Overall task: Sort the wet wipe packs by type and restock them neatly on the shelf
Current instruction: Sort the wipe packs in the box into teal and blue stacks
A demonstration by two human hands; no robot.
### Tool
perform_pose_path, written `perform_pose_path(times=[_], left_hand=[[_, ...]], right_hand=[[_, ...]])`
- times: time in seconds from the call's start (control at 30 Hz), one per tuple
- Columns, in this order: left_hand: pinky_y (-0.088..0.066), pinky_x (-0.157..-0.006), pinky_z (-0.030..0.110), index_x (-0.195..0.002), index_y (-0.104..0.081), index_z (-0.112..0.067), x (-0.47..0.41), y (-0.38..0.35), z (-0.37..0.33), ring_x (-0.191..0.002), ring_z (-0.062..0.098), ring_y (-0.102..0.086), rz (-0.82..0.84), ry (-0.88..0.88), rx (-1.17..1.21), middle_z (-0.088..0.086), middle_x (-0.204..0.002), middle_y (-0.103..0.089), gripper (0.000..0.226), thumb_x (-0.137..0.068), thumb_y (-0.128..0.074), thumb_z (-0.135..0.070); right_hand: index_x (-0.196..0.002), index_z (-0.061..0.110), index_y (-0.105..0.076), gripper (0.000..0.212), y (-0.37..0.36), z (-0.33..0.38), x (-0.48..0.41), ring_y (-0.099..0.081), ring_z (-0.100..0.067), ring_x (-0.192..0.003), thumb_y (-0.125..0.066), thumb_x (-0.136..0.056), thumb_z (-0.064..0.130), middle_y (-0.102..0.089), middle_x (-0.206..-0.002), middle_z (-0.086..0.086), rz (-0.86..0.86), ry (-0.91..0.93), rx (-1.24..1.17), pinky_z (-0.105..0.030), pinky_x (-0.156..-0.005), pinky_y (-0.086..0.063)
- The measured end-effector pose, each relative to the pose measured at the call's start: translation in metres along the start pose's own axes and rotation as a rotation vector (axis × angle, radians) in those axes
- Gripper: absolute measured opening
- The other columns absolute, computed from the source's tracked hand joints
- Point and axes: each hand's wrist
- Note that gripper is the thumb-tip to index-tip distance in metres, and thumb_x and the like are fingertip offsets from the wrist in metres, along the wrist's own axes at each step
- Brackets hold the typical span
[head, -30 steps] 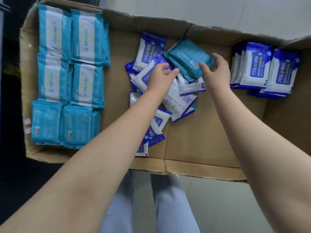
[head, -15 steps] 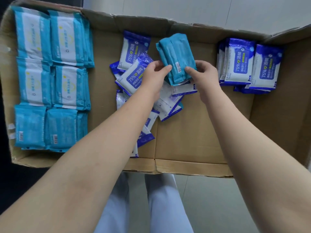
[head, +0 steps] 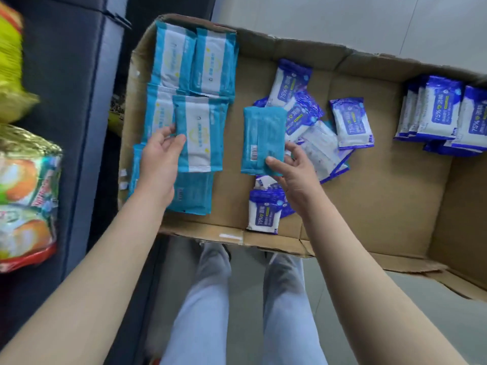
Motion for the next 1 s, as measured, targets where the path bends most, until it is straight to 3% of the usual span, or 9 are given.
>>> perform_pose_path(times=[0.07, 0.13, 0.23, 0.4, 0.5, 0.6, 0.7, 0.8, 1.0], left_hand=[[-0.057, -0.089, 0.032, -0.117, -0.051, -0.026, -0.008, 0.028, -0.007, -0.097, 0.007, -0.07, -0.052, -0.066, -0.038, -0.004, -0.103, -0.072, 0.026, -0.098, -0.053, -0.008], [-0.056, -0.088, 0.03, -0.112, -0.049, -0.027, -0.021, 0.045, -0.01, -0.094, 0.006, -0.068, -0.067, -0.153, -0.123, 0.001, -0.106, -0.071, 0.027, -0.097, -0.052, -0.005], [-0.05, -0.094, 0.026, -0.11, -0.053, -0.021, -0.047, 0.056, -0.008, -0.102, 0.007, -0.063, -0.029, -0.245, -0.299, 0.01, -0.12, -0.065, 0.023, -0.097, -0.048, -0.003], [-0.042, -0.091, 0.024, -0.117, -0.055, -0.021, -0.079, 0.061, 0.002, -0.114, 0.015, -0.054, -0.063, -0.321, -0.612, -0.002, -0.124, -0.058, 0.025, -0.098, -0.049, -0.008], [-0.036, -0.089, 0.02, -0.123, -0.056, -0.02, -0.085, 0.063, 0.008, -0.118, 0.016, -0.05, -0.074, -0.356, -0.723, 0.001, -0.13, -0.055, 0.027, -0.097, -0.055, -0.011], [-0.033, -0.088, 0.016, -0.124, -0.058, -0.019, -0.084, 0.063, 0.008, -0.119, 0.016, -0.049, -0.101, -0.359, -0.708, 0.002, -0.131, -0.053, 0.028, -0.096, -0.057, -0.012], [-0.029, -0.094, 0.009, -0.127, -0.059, -0.018, -0.074, 0.063, 0.009, -0.121, 0.01, -0.047, -0.133, -0.383, -0.652, 0.0, -0.134, -0.052, 0.031, -0.097, -0.056, -0.014], [-0.029, -0.089, -0.003, -0.124, -0.061, -0.018, -0.049, 0.055, 0.013, -0.118, 0.006, -0.047, -0.145, -0.426, -0.552, -0.002, -0.131, -0.052, 0.028, -0.097, -0.057, -0.014], [-0.046, -0.089, 0.017, -0.117, -0.06, -0.024, 0.02, 0.016, 0.037, -0.105, 0.01, -0.054, -0.045, -0.388, -0.393, -0.007, -0.119, -0.052, 0.022, -0.097, -0.058, -0.016]], right_hand=[[-0.115, 0.014, -0.049, 0.037, -0.03, -0.017, -0.004, -0.069, -0.021, -0.089, -0.062, -0.089, -0.009, -0.07, -0.104, -0.008, -0.005, 0.002, 0.076, -0.026, -0.071, -0.056], [-0.11, 0.017, -0.048, 0.036, -0.057, -0.027, -0.011, -0.067, -0.022, -0.089, -0.062, -0.088, -0.009, -0.068, -0.107, -0.011, -0.016, 0.017, 0.125, -0.027, -0.07, -0.056], [-0.103, 0.02, -0.048, 0.035, -0.089, -0.036, -0.025, -0.067, -0.023, -0.09, -0.064, -0.088, -0.007, -0.067, -0.107, -0.012, -0.017, 0.022, 0.168, -0.033, -0.074, -0.056], [-0.11, 0.019, -0.051, 0.036, -0.122, -0.05, -0.052, -0.065, -0.024, -0.09, -0.072, -0.084, 0.007, -0.062, -0.098, -0.006, -0.168, 0.085, 0.494, -0.043, -0.084, -0.057], [-0.112, 0.019, -0.052, 0.035, -0.128, -0.053, -0.059, -0.06, -0.014, -0.081, -0.074, -0.085, 0.017, -0.058, -0.094, 0.001, -0.23, 0.13, 0.591, -0.036, -0.077, -0.056], [-0.112, 0.019, -0.053, 0.034, -0.131, -0.053, -0.06, -0.054, -0.007, -0.076, -0.075, -0.085, 0.022, -0.058, -0.096, 0.002, -0.262, 0.228, 0.719, -0.019, -0.063, -0.045], [-0.123, 0.019, -0.054, 0.042, -0.123, -0.057, -0.053, -0.056, -0.011, -0.09, -0.074, -0.086, 0.026, -0.058, -0.109, -0.002, -0.325, 0.288, 0.743, -0.021, -0.073, -0.046], [-0.123, 0.018, -0.056, 0.04, -0.098, -0.06, -0.036, -0.056, -0.011, -0.098, -0.073, -0.088, 0.027, -0.06, -0.114, -0.001, -0.383, 0.304, 0.72, -0.025, -0.083, -0.046], [-0.131, 0.019, -0.055, 0.053, -0.009, -0.063, -0.004, -0.048, -0.022, -0.124, -0.072, -0.086, 0.042, -0.054, -0.13, -0.002, -0.562, 0.296, 0.98, -0.037, -0.107, -0.036]])
Point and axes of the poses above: each hand's wrist, its own x-axis away from the middle knuckle, its own y-axis out of the back of the hand, z = x × y
